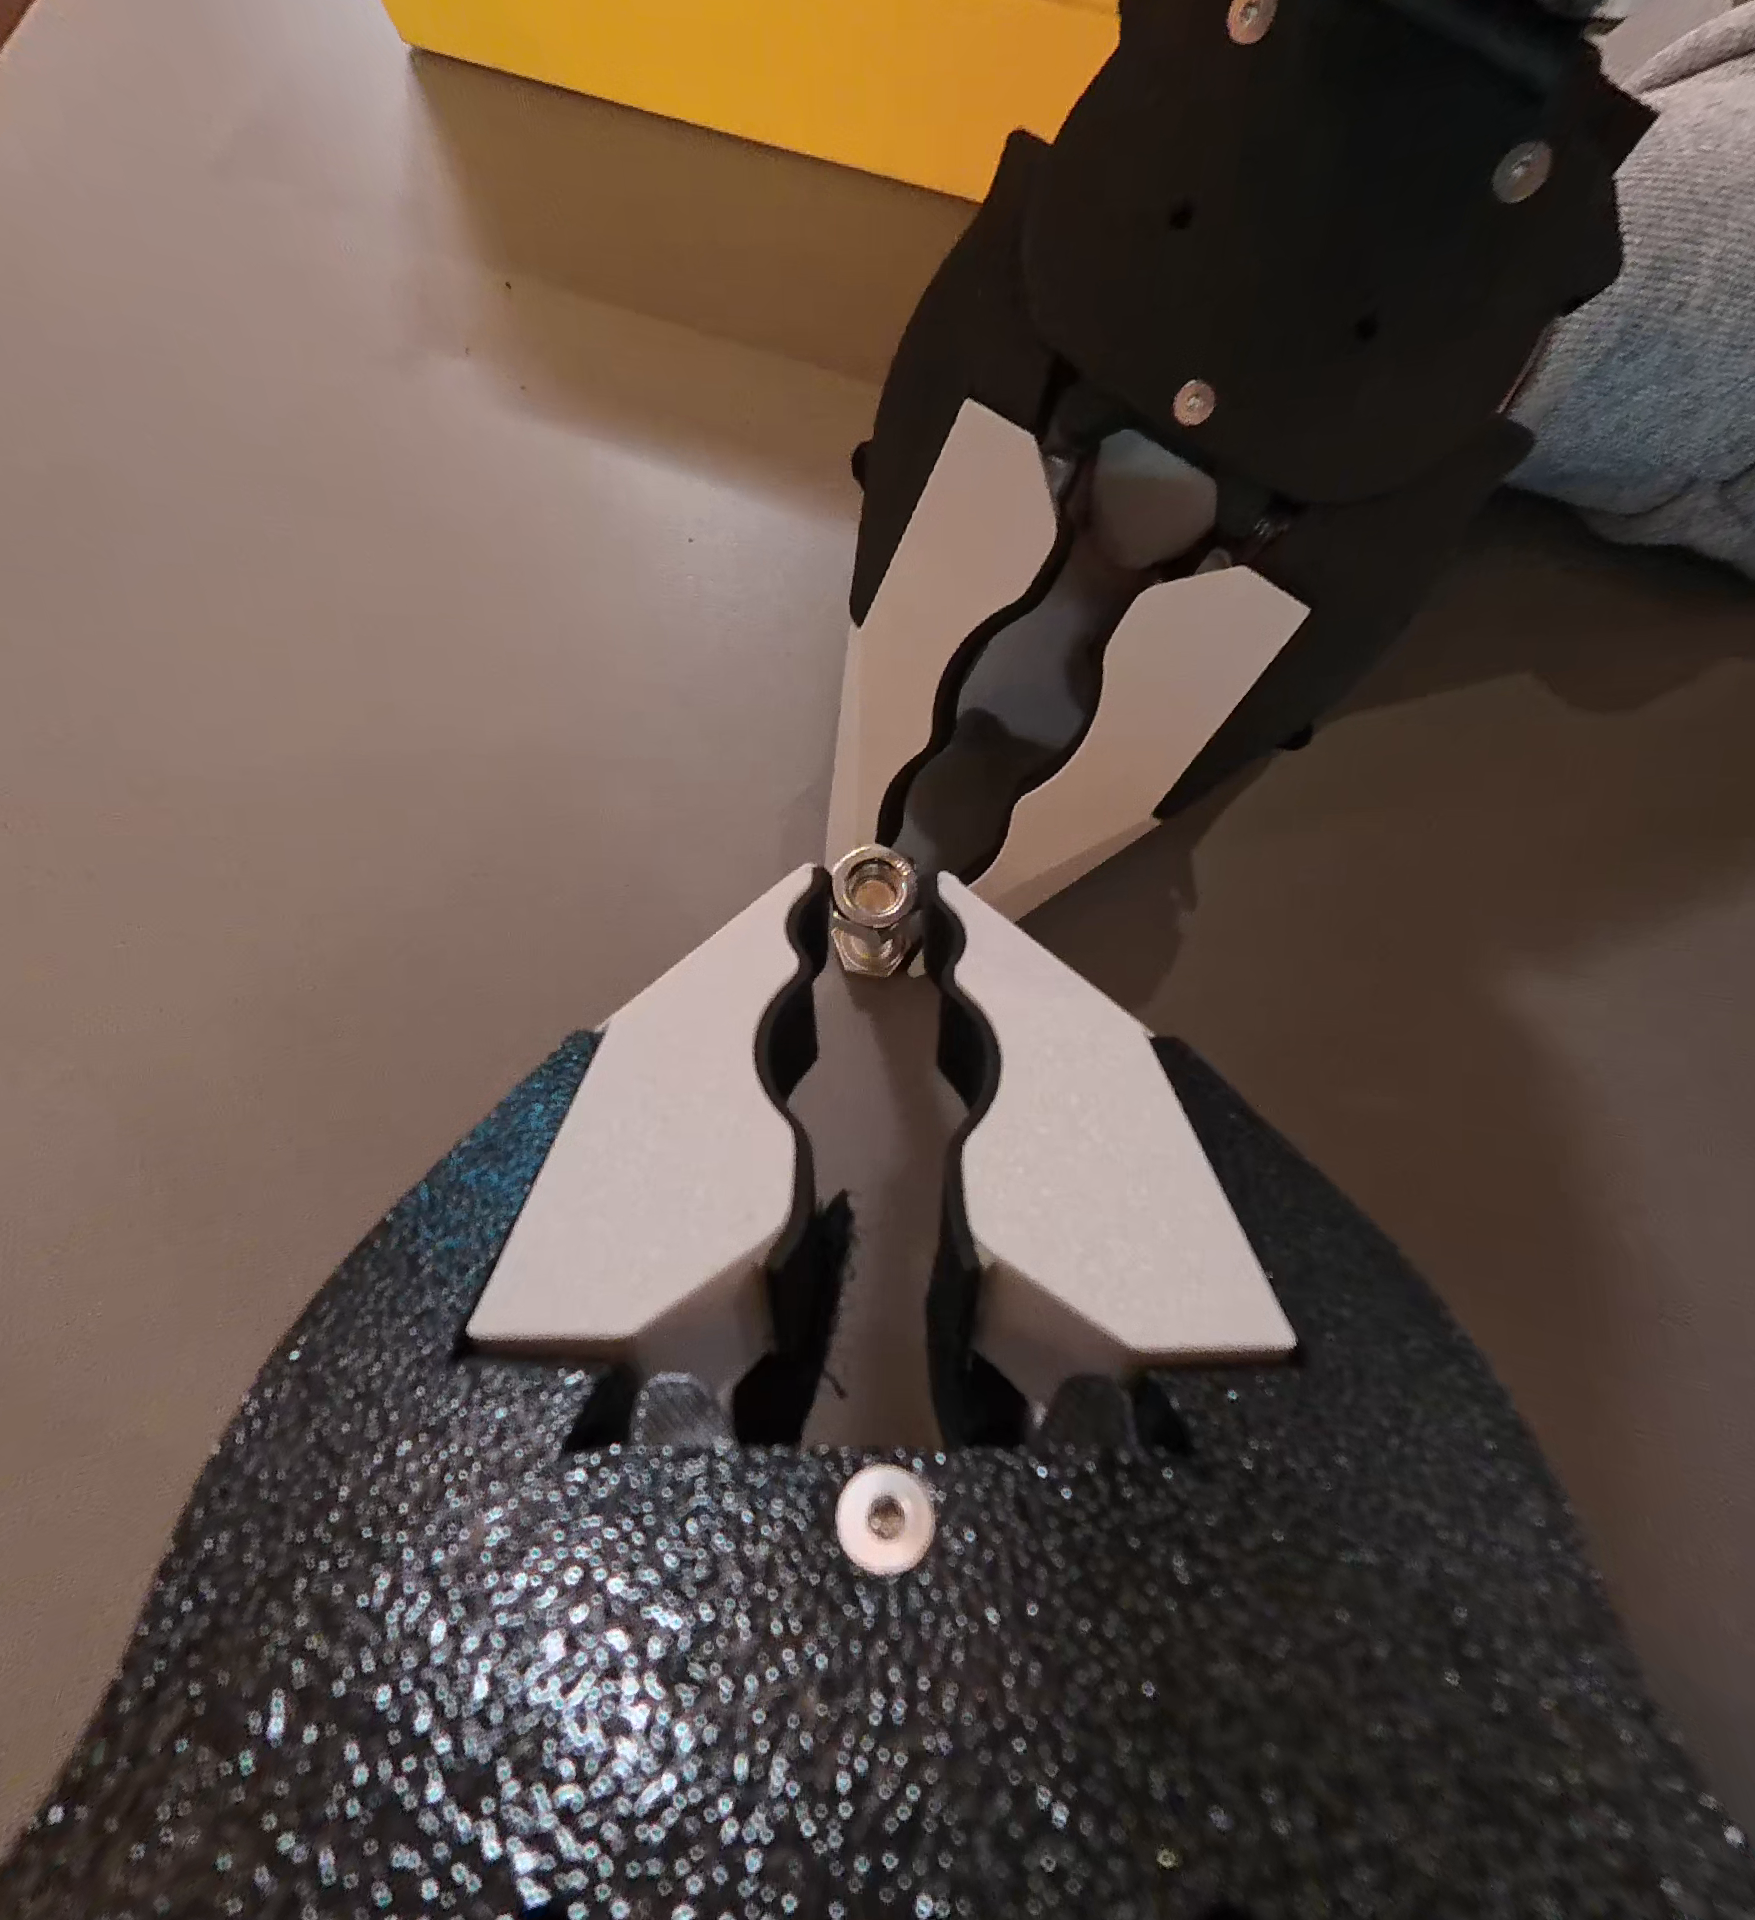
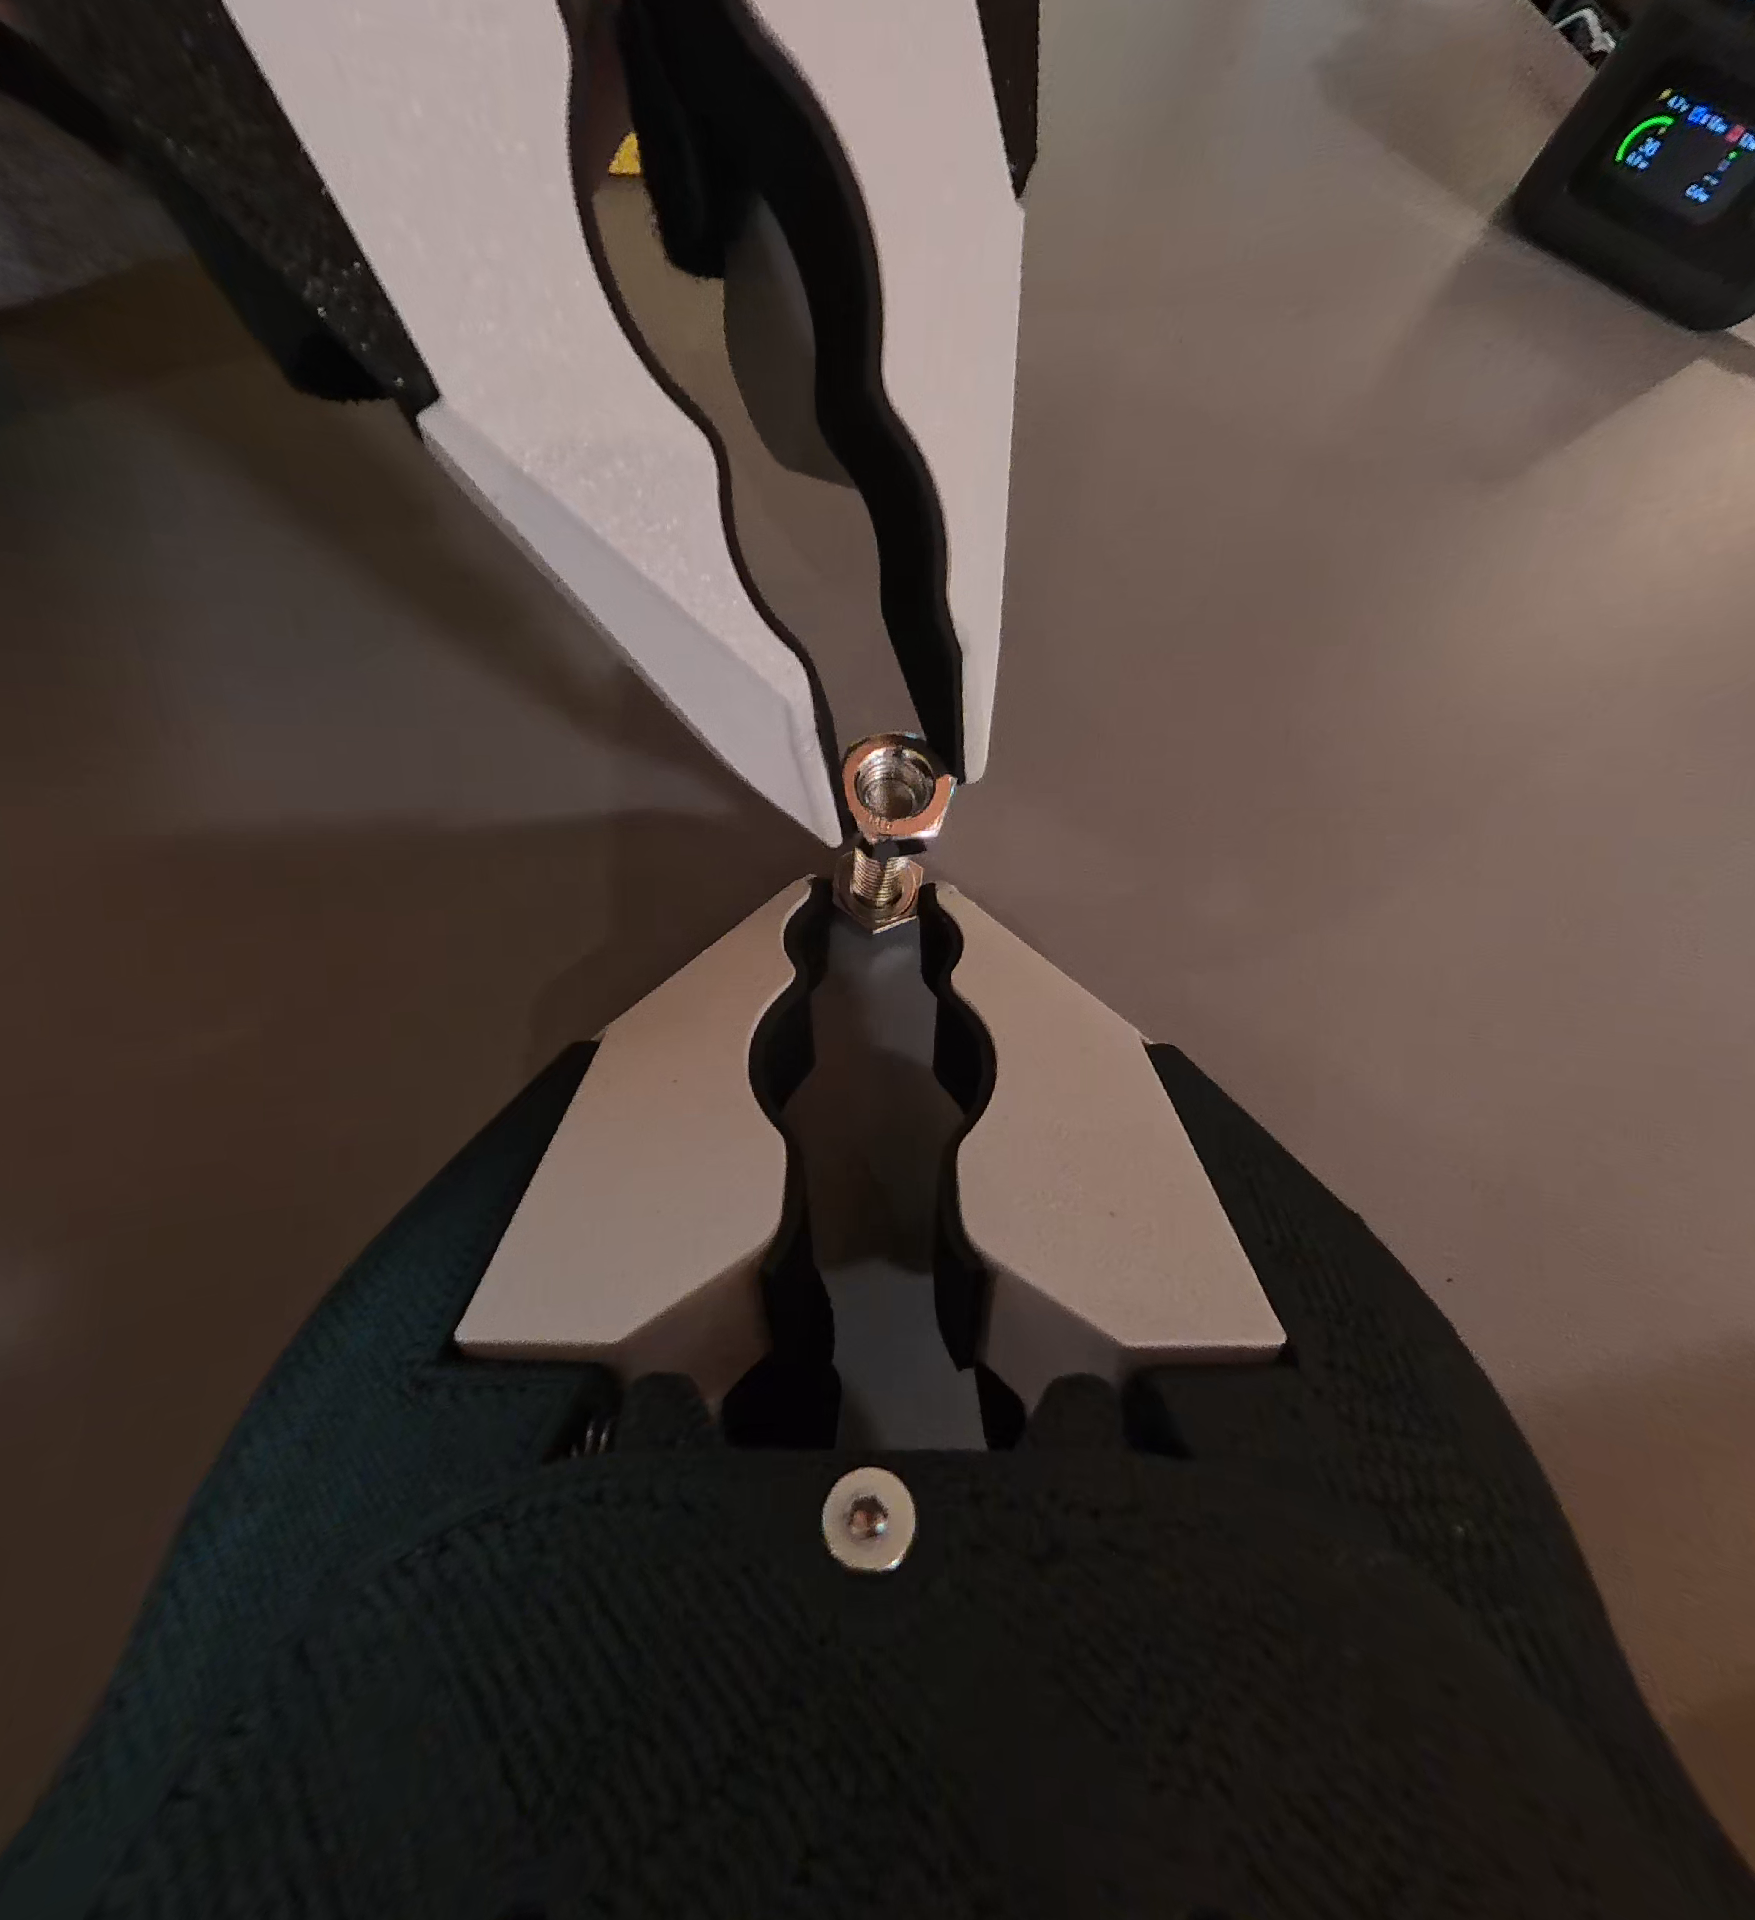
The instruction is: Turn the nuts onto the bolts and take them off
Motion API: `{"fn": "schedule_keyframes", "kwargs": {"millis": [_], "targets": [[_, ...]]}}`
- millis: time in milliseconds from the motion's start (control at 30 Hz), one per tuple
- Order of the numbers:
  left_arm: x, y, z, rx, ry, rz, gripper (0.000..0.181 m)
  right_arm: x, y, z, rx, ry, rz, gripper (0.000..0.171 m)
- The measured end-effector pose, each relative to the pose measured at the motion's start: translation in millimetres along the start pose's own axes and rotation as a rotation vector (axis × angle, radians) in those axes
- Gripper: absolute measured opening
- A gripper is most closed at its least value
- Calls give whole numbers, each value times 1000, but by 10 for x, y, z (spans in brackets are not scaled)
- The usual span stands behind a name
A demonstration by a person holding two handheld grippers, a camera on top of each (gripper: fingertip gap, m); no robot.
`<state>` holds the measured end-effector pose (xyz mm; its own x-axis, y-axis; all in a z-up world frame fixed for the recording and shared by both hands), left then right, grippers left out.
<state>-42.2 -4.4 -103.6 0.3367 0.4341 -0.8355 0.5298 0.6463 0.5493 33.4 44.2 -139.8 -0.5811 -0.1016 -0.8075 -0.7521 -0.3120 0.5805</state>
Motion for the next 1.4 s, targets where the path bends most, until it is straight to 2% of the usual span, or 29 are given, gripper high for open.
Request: {"fn": "schedule_keyframes", "kwargs": {"millis": [1200, 1400], "targets": [[-16, -38, -9, -59, -38, -24, 20, 3, -2, 2, 2, 4, 0, 16], [-65, -34, -14, -71, -66, 22, 22, 3, -2, 1, 3, 5, 0, 16]]}}
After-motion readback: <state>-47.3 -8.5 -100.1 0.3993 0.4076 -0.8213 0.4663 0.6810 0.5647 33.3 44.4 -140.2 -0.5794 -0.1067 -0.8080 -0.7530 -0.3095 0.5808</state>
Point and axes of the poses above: each gripper's, where its closed fingertips meet, x out along the fingers, y out of its top, z = x × y across the jaws, the point moved 7 cm from there along -x, back along the fingers, and after that the axes turned 15 degrees about -z, right-handed, at the moved point
